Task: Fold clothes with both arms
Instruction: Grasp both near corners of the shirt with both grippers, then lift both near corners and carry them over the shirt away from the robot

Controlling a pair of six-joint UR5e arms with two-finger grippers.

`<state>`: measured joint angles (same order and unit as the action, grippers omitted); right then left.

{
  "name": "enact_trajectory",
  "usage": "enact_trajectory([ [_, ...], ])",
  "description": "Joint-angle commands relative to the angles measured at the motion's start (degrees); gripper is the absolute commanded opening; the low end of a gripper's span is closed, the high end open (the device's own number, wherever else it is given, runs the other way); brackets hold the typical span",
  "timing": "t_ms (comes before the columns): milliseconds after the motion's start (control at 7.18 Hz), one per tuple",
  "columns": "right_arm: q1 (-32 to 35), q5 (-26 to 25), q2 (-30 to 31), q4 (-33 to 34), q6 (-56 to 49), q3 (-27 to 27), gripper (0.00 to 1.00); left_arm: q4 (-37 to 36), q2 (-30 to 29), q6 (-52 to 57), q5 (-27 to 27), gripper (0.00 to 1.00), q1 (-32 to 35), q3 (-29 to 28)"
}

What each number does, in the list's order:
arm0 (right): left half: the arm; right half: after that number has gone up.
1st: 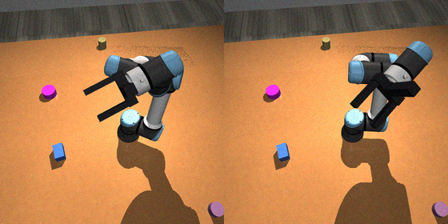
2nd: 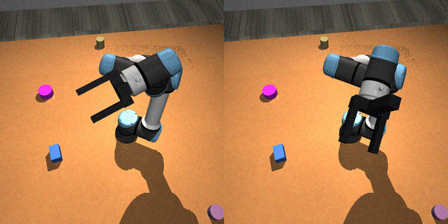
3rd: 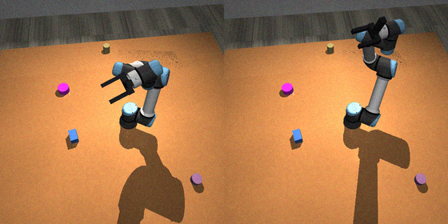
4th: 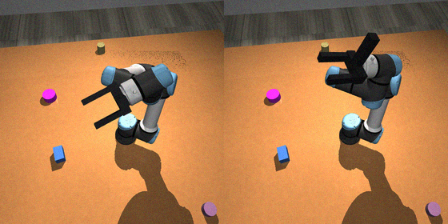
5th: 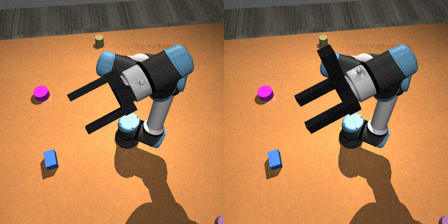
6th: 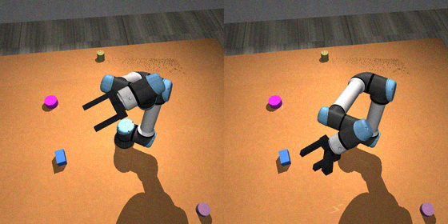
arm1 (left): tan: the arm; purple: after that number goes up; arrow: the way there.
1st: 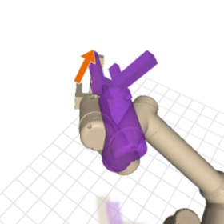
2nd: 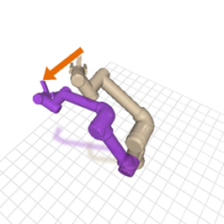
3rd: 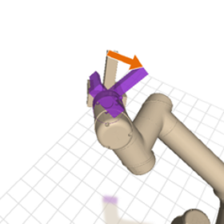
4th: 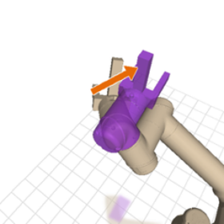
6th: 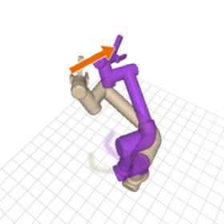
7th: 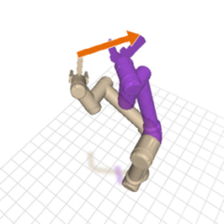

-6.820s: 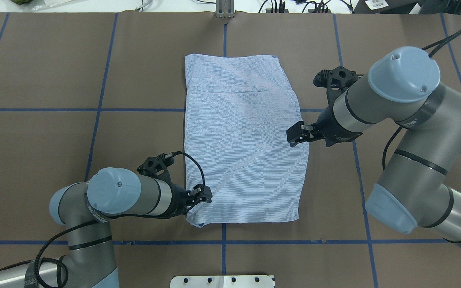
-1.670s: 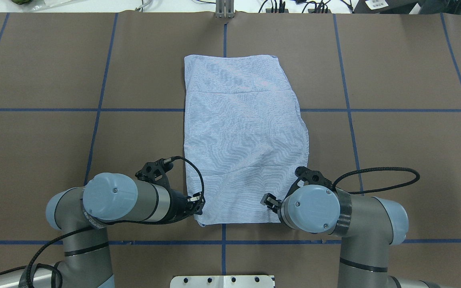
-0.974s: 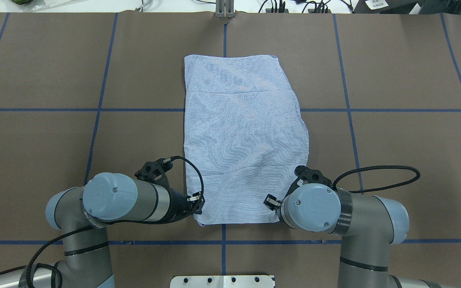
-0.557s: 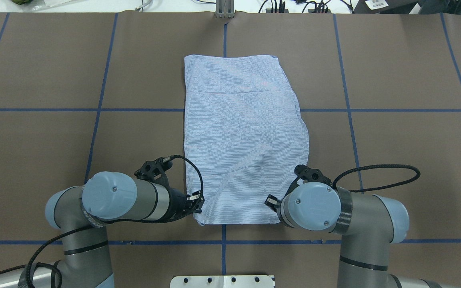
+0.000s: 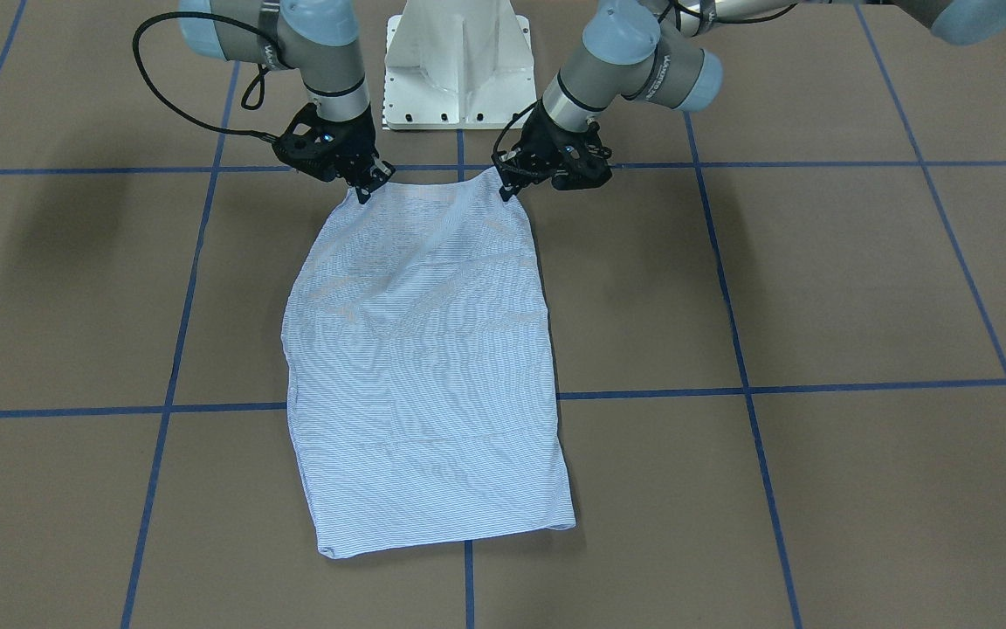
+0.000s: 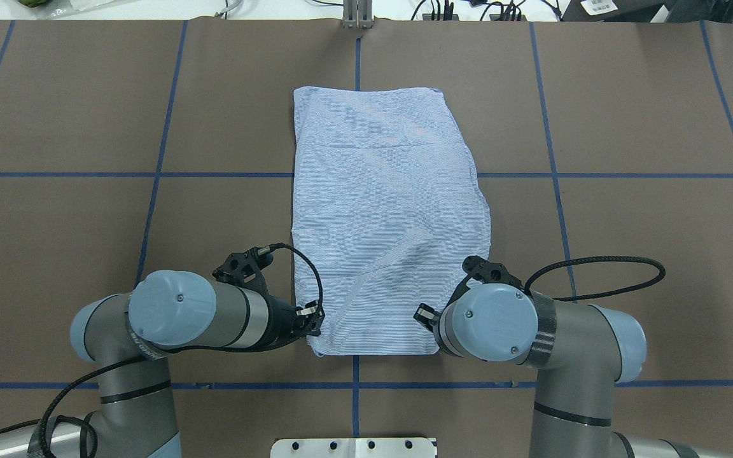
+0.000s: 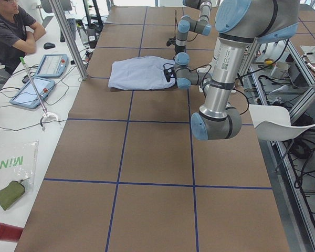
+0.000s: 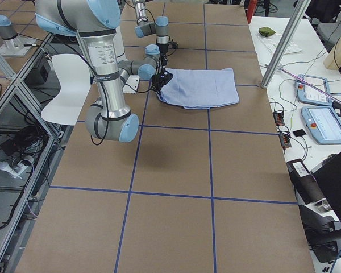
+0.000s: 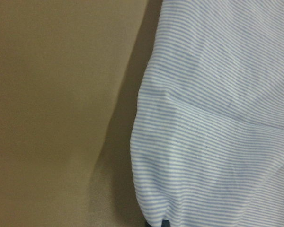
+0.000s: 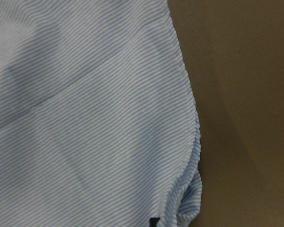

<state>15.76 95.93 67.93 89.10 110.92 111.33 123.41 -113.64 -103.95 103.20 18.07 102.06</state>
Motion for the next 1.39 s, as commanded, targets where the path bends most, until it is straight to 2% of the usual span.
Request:
enact_trajectory([
  [0,1.02,2.23,0.79,-0.06,-0.44,3.09,0.00,-0.01,0.00,0.07,0.07,0.00,0.12,1.03],
  [139,1.02,4.41,1.41,-0.06,-0.70,5.11,0.00,-0.27,0.09,0.07,0.16,0.00,0.64,2.34],
  [418,1.11,7.06,1.68,0.20,-0.79,8.36,0.00,-8.75,0.17,0.24,0.33,0.00,0.12,9.88],
  [696,2.95,13.99,1.68,0.37,-0.79,11.09,0.00,-15.88,0.00,0.24,0.42,0.00,-0.23,17.00],
  [1253,5.32,24.71,3.87,0.73,-0.88,18.56,0.00,-28.01,-0.18,0.16,0.42,0.00,-4.70,29.48],
])
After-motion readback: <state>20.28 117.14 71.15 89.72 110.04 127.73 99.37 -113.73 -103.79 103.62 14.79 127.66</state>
